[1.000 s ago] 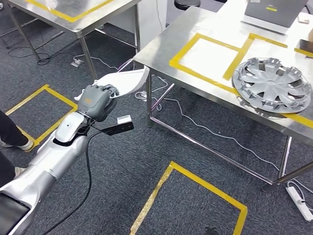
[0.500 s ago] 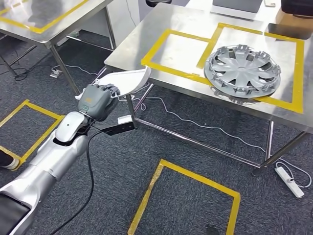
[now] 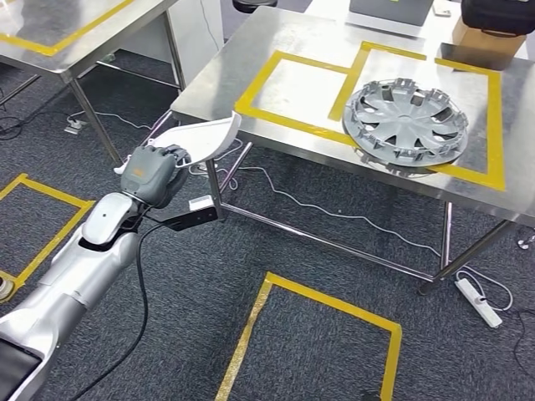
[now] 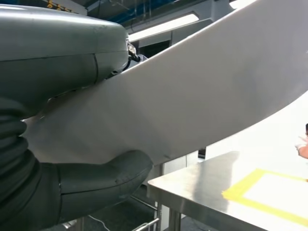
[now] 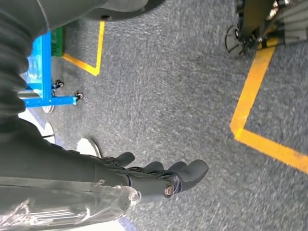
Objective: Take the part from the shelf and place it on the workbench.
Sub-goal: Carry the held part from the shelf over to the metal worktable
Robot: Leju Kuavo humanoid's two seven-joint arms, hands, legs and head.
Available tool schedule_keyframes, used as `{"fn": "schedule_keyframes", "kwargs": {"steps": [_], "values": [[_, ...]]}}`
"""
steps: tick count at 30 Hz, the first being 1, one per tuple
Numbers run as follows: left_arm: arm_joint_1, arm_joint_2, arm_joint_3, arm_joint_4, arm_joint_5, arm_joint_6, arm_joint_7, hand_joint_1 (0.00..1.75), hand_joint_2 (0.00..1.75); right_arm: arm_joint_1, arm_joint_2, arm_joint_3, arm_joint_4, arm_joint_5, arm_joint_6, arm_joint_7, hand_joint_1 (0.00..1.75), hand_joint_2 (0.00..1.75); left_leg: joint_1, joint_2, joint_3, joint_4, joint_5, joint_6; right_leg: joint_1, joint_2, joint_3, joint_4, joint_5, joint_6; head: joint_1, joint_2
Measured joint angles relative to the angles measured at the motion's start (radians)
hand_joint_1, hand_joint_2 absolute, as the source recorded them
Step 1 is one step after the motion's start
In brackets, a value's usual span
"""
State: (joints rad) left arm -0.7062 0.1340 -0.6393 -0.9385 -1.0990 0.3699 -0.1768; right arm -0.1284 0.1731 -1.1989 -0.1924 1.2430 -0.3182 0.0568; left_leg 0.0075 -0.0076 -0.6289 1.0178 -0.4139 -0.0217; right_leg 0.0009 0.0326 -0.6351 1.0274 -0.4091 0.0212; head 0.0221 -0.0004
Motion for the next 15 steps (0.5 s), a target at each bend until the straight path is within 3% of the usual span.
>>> {"fn": "schedule_keyframes", "kwargs": {"steps": [6,15], "values": [[-0.007,0.017,0.002,-0.004,0.010,-0.021,-0.002,1.75,1.75,0.004,-0.013,-0.021,-0.001,-0.016,-0.027,0.009,0.00,1.75,-0.001,0.000,0.000,0.000,0.000,0.005,-0.001,0.000,0.004,-0.009,0.004,0.021,-0.001,0.000],[-0.047,0.034,0.013,-0.003,0.055,-0.071,-0.032,1.75,1.75,0.004,-0.018,-0.037,-0.001,-0.018,-0.041,0.013,0.00,1.75,0.002,0.000,0.000,-0.002,0.003,0.007,0.001,0.000,0.001,-0.007,0.005,0.023,-0.001,0.000]]}}
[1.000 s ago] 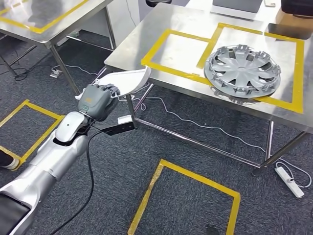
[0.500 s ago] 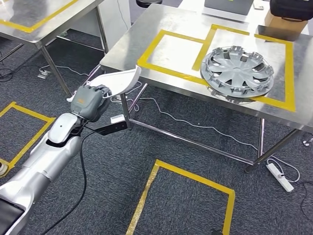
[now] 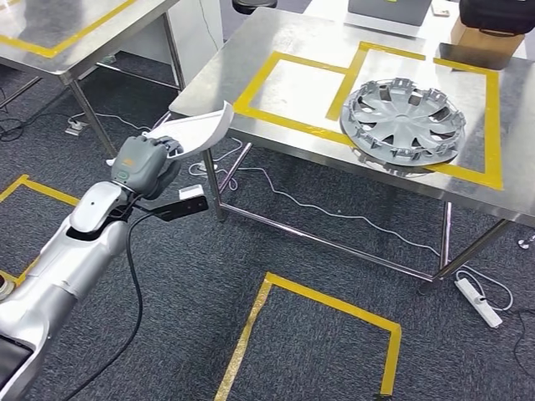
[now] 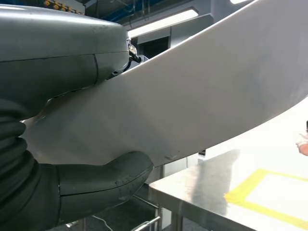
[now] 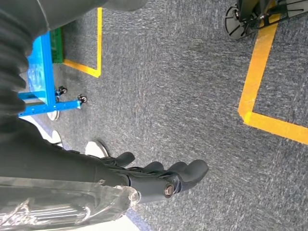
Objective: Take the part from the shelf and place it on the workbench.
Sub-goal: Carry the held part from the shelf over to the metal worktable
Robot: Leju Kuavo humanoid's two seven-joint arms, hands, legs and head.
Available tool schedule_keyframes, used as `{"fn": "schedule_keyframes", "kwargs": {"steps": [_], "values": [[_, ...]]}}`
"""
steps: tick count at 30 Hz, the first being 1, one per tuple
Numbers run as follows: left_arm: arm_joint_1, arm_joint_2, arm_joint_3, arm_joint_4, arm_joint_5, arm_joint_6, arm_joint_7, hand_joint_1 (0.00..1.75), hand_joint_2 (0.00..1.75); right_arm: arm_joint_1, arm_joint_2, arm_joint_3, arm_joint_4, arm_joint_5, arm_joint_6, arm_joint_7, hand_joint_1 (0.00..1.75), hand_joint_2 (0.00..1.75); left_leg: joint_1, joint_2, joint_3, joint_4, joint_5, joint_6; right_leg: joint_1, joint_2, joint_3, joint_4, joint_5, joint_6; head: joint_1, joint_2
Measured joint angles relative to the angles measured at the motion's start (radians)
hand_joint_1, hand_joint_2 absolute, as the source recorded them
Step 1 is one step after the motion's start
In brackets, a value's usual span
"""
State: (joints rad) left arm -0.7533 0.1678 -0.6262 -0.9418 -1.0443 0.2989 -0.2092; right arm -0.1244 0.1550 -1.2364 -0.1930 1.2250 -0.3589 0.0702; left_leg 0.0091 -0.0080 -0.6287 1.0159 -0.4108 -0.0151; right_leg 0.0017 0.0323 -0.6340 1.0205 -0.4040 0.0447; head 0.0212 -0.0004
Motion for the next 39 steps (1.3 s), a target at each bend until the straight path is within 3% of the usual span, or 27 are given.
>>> {"fn": "schedule_keyframes", "kwargs": {"steps": [8,15,21,28,39], "values": [[-0.093,-0.019,-0.008,0.026,0.018,-0.086,-0.027,1.75,1.75,-0.002,-0.001,0.000,0.000,0.024,0.004,0.000,0.00,1.75,0.000,0.000,-0.001,0.000,0.003,-0.002,0.001,0.000,-0.002,0.001,0.001,-0.002,0.000,0.000],[-0.247,-0.117,-0.069,0.108,-0.014,-0.184,-0.003,1.75,1.75,-0.018,0.006,0.006,0.000,0.059,0.021,0.012,0.00,1.75,0.000,0.000,-0.002,0.000,0.004,-0.001,0.000,0.000,-0.003,0.001,0.003,0.000,0.000,0.000],[-0.336,-0.193,-0.104,0.195,0.008,-0.201,0.000,1.75,1.75,-0.031,0.017,0.020,0.000,0.068,0.039,0.014,0.00,1.75,0.000,0.000,-0.002,0.000,0.004,-0.001,0.000,0.000,-0.003,0.001,0.004,0.000,0.000,0.000],[-0.366,-0.219,-0.118,0.250,0.023,-0.195,-0.014,1.75,1.75,-0.032,0.020,0.020,0.000,0.062,0.045,-0.002,0.00,1.75,0.000,0.000,-0.002,-0.001,0.004,-0.002,0.000,0.000,-0.003,0.002,0.004,0.000,0.000,0.000],[-0.370,-0.213,-0.127,0.285,0.034,-0.181,-0.018,1.75,1.75,-0.033,0.021,0.020,0.000,0.039,0.051,-0.037,0.00,1.75,-0.001,0.000,-0.002,-0.001,0.004,0.002,-0.001,0.000,-0.003,0.000,0.005,0.002,0.000,0.000]]}}
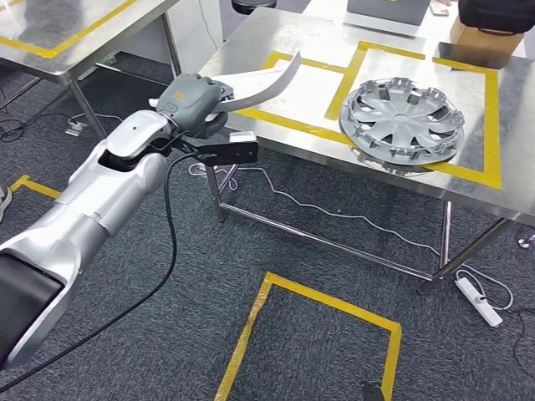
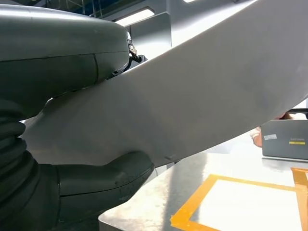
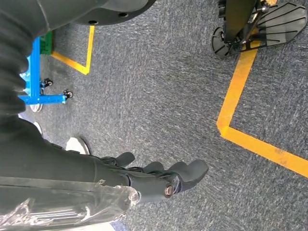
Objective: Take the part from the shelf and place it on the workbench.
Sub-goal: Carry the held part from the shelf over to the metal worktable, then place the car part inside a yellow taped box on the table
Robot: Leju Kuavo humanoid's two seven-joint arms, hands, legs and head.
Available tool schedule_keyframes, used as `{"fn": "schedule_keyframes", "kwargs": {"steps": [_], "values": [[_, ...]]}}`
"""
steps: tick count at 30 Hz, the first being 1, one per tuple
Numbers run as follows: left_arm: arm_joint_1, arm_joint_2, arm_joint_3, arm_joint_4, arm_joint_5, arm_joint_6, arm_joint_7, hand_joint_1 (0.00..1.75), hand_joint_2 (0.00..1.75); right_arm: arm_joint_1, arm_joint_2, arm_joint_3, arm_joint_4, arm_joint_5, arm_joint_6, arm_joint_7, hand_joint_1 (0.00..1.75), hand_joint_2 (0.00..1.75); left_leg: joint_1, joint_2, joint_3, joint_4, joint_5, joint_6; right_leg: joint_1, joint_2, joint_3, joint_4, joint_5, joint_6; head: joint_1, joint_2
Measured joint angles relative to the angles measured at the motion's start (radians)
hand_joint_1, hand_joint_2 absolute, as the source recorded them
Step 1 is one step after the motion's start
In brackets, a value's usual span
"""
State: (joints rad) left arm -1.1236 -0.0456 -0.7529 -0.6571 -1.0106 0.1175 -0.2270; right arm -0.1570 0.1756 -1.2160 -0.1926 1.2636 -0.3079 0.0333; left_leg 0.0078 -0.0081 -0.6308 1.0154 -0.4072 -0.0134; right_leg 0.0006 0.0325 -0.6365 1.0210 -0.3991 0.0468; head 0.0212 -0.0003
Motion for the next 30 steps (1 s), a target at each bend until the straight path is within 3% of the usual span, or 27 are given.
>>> {"fn": "schedule_keyframes", "kwargs": {"steps": [3,4,5,8,9,10,13,15,17,19,21,23,24,25,27,28,30], "values": [[-0.004,-0.001,-0.005,0.001,0.002,0.000,-0.001,1.75,1.75,-0.001,0.002,0.000,0.000,-0.001,0.003,-0.002,0.00,1.75,0.001,0.001,0.009,-0.020,0.009,0.015,-0.002,-0.002,0.001,-0.009,0.003,0.011,0.000,0.000],[-0.007,-0.002,-0.006,0.001,0.002,0.000,-0.001,1.75,1.75,-0.002,0.002,0.000,0.000,-0.002,0.003,-0.002,0.00,1.75,0.003,0.003,0.015,-0.031,0.014,0.018,-0.003,-0.005,-0.007,0.006,-0.008,0.013,0.000,0.000],[-0.010,-0.003,-0.008,0.002,0.002,0.001,-0.001,1.75,1.75,-0.003,0.001,0.000,0.000,-0.002,0.003,-0.002,0.00,1.75,0.007,0.004,0.021,-0.041,0.019,0.020,-0.004,-0.009,-0.026,0.043,-0.030,0.016,0.001,0.000],[-0.012,-0.006,-0.011,0.003,0.003,0.001,-0.001,1.75,1.75,-0.002,0.001,0.000,0.000,-0.002,0.004,-0.002,0.00,1.75,0.009,0.009,0.024,-0.044,0.019,0.020,-0.014,-0.019,-0.119,0.232,-0.111,0.027,0.001,0.000],[-0.011,-0.006,-0.012,0.005,0.003,0.001,-0.001,1.75,1.75,-0.001,0.001,0.000,0.000,-0.002,0.004,-0.002,0.00,1.75,0.011,0.012,0.024,-0.044,0.018,0.016,-0.018,-0.021,-0.137,0.263,-0.114,0.031,0.001,0.000],[-0.009,-0.007,-0.013,0.006,0.003,0.000,-0.001,1.75,1.75,0.000,0.001,-0.001,0.000,-0.002,0.004,-0.002,0.00,1.75,0.015,0.015,0.025,-0.043,0.015,0.011,-0.022,-0.024,-0.134,0.254,-0.098,0.037,0.001,0.000],[-0.009,-0.008,-0.015,0.008,0.003,0.001,-0.001,1.75,1.75,-0.002,0.005,-0.001,0.001,-0.001,0.005,-0.003,0.00,1.75,0.024,0.029,0.025,-0.024,-0.001,-0.019,-0.036,-0.063,-0.049,0.075,-0.010,0.059,0.004,0.000],[-0.011,-0.006,-0.015,0.008,0.003,0.000,-0.001,1.75,1.75,-0.006,0.009,-0.001,0.003,0.001,0.007,-0.002,0.00,1.75,0.020,0.038,0.023,-0.011,-0.010,-0.035,-0.038,-0.073,-0.024,0.025,0.001,0.046,0.005,0.000],[-0.012,-0.006,-0.016,0.009,0.004,0.000,-0.001,1.75,1.75,-0.008,0.010,-0.001,0.003,0.002,0.008,-0.002,0.00,1.75,0.020,0.050,0.027,-0.011,-0.014,-0.042,-0.036,-0.049,-0.031,0.035,-0.004,0.018,0.000,0.000],[-0.013,-0.006,-0.016,0.009,0.005,0.000,-0.001,1.75,1.75,-0.006,0.009,-0.001,0.002,0.003,0.008,-0.001,0.00,1.75,0.026,0.053,0.027,0.003,-0.032,-0.046,-0.033,-0.029,-0.032,0.038,-0.005,0.002,-0.004,0.000],[-0.014,-0.006,-0.017,0.009,0.005,-0.001,-0.001,1.75,1.75,-0.005,0.008,-0.002,0.001,0.003,0.008,0.000,0.00,1.75,0.025,0.037,-0.014,0.094,-0.085,-0.046,-0.033,-0.011,-0.030,0.037,-0.006,-0.008,-0.008,0.000],[-0.013,-0.005,-0.018,0.009,0.005,-0.003,-0.001,1.75,1.75,-0.004,0.008,-0.002,0.001,0.002,0.007,0.000,0.00,1.75,0.017,0.021,-0.089,0.234,-0.140,-0.040,-0.030,0.010,-0.029,0.037,-0.006,-0.014,-0.011,0.000],[-0.011,-0.004,-0.018,0.010,0.005,-0.004,-0.001,1.75,1.75,-0.003,0.008,-0.002,0.001,0.002,0.007,0.000,0.00,1.75,0.014,0.018,-0.117,0.279,-0.147,-0.034,-0.028,0.021,-0.029,0.037,-0.006,-0.016,-0.012,0.000],[-0.009,-0.003,-0.019,0.011,0.005,-0.004,-0.001,1.75,1.75,-0.002,0.008,-0.002,0.001,0.002,0.007,0.000,0.00,1.75,0.010,0.014,-0.128,0.287,-0.135,-0.027,-0.026,0.034,-0.029,0.037,-0.006,-0.017,-0.012,0.000],[-0.009,-0.003,-0.019,0.011,0.005,-0.005,-0.001,1.75,1.75,0.000,0.008,-0.002,0.001,0.002,0.007,0.000,0.00,1.75,0.002,-0.005,-0.096,0.199,-0.065,-0.007,-0.023,0.059,-0.029,0.037,-0.005,-0.016,-0.013,0.000],[-0.011,-0.003,-0.019,0.011,0.006,-0.005,0.000,1.75,1.75,0.000,0.009,-0.002,0.001,0.002,0.007,0.001,0.00,1.75,0.000,-0.035,-0.067,0.132,-0.032,0.005,-0.022,0.070,-0.030,0.037,-0.005,-0.015,-0.012,0.000],[-0.014,-0.003,-0.019,0.011,0.006,-0.005,0.001,1.75,1.75,0.000,0.011,-0.002,0.001,0.004,0.007,0.001,0.00,1.75,-0.001,-0.085,-0.021,0.032,-0.002,0.012,-0.024,0.090,-0.034,0.037,-0.003,-0.008,-0.011,0.000]]}}
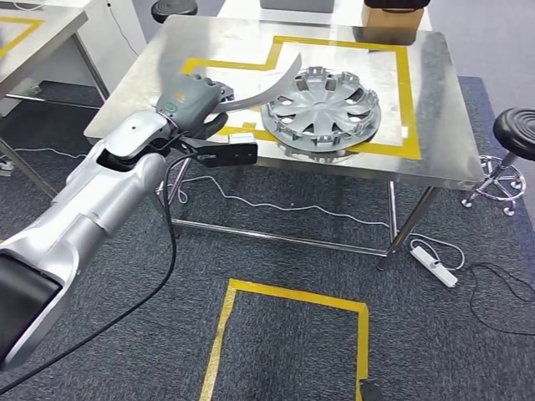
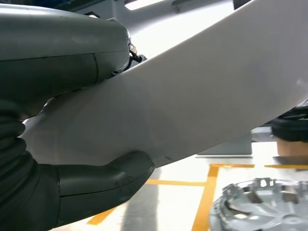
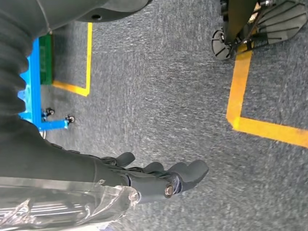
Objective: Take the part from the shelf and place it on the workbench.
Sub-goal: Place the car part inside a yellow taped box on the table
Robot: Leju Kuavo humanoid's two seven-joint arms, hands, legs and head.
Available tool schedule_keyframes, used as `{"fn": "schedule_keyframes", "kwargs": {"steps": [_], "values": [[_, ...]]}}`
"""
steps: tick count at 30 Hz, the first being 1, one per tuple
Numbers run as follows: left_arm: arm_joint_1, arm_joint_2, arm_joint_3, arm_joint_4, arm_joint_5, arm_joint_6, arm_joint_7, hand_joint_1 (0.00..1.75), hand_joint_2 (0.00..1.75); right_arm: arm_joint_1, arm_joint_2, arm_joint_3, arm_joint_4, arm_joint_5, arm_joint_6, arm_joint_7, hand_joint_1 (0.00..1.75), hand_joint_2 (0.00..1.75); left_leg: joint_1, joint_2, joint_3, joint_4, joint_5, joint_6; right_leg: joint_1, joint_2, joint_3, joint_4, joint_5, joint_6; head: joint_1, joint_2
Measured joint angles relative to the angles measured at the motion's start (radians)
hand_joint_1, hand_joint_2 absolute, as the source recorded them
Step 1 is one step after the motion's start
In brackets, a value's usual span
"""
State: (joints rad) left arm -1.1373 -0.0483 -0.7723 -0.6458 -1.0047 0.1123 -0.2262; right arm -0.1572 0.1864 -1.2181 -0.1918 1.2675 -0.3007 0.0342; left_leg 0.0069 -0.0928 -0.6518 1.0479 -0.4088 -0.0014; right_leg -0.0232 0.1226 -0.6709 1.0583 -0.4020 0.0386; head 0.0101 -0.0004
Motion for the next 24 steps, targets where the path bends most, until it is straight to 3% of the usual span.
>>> {"fn": "schedule_keyframes", "kwargs": {"steps": [1,3,5,7,9,13,15,17,19,22,24], "values": [[0.000,-0.001,-0.001,0.000,0.000,0.000,0.000,1.75,1.75,0.000,0.001,0.000,0.000,0.001,0.000,0.000,0.00,1.75,0.000,-0.010,0.008,-0.017,-0.002,-0.002,-0.003,0.010,-0.003,-0.002,0.002,0.006,0.000,0.000],[-0.001,-0.004,-0.002,0.000,0.000,-0.001,0.001,1.75,1.75,0.002,0.001,0.000,0.000,0.002,-0.001,0.000,0.00,1.75,0.001,0.011,0.014,-0.028,0.000,-0.007,-0.006,0.022,-0.009,-0.009,0.006,0.018,0.000,0.000],[-0.002,-0.007,-0.005,0.000,0.000,-0.001,0.002,1.75,1.75,0.004,0.001,0.000,0.000,0.003,-0.001,0.001,0.00,1.75,0.003,0.038,0.020,-0.036,0.003,0.000,0.000,-0.029,-0.026,0.019,-0.013,0.028,0.005,0.000],[-0.003,-0.008,-0.007,0.000,0.001,-0.001,0.002,1.75,1.75,0.002,0.001,0.000,0.000,0.004,-0.002,0.001,0.00,1.75,0.002,0.063,0.024,-0.039,0.002,0.007,0.004,-0.097,-0.070,0.112,-0.065,0.034,0.010,0.000],[-0.003,-0.007,-0.008,0.000,0.001,-0.001,0.002,1.75,1.75,0.000,0.001,0.000,0.000,0.004,-0.002,0.001,0.00,1.75,0.001,0.077,0.024,-0.039,0.001,0.009,0.003,-0.113,-0.104,0.183,-0.099,0.038,0.010,0.000],[-0.002,-0.006,-0.010,0.001,0.001,-0.001,0.002,1.75,1.75,-0.001,0.001,0.000,0.000,0.006,-0.003,0.001,0.00,1.75,0.001,0.088,0.024,-0.039,0.001,0.010,0.003,-0.114,-0.132,0.242,-0.118,0.041,0.011,0.000],[0.000,-0.005,-0.014,0.001,0.005,0.000,0.007,1.75,1.75,0.001,0.000,0.001,0.000,0.018,-0.007,0.001,0.00,1.75,0.001,0.110,0.027,-0.036,-0.004,0.004,0.003,-0.124,-0.075,0.147,-0.068,0.045,0.011,0.000],[0.000,-0.005,-0.016,0.002,0.009,0.002,0.016,1.75,1.75,0.001,0.000,0.002,0.000,0.030,-0.011,0.003,0.00,1.75,-0.003,0.125,0.028,-0.030,-0.009,-0.007,0.004,-0.130,0.011,-0.001,-0.007,0.035,0.010,0.000],[0.000,-0.005,-0.016,0.003,0.011,0.001,0.022,1.75,1.75,0.001,0.001,0.002,0.000,0.034,-0.011,0.005,0.00,1.75,-0.008,0.125,0.026,-0.029,-0.008,-0.002,0.004,-0.128,0.022,-0.018,-0.003,0.024,0.008,0.000],[0.000,-0.006,-0.016,0.007,0.011,0.002,0.027,1.75,1.75,0.002,0.001,0.003,0.000,0.037,-0.012,0.010,0.00,1.75,-0.009,0.125,0.028,-0.035,-0.003,0.017,0.005,-0.124,0.021,-0.019,0.000,0.022,0.008,0.000],[0.000,-0.006,-0.016,0.011,0.012,0.002,0.030,1.75,1.75,0.002,0.001,0.004,0.000,0.041,-0.012,0.014,0.00,1.75,-0.008,0.126,0.030,-0.040,0.000,0.009,0.007,-0.123,0.020,-0.019,-0.001,0.018,0.008,0.000]]}}
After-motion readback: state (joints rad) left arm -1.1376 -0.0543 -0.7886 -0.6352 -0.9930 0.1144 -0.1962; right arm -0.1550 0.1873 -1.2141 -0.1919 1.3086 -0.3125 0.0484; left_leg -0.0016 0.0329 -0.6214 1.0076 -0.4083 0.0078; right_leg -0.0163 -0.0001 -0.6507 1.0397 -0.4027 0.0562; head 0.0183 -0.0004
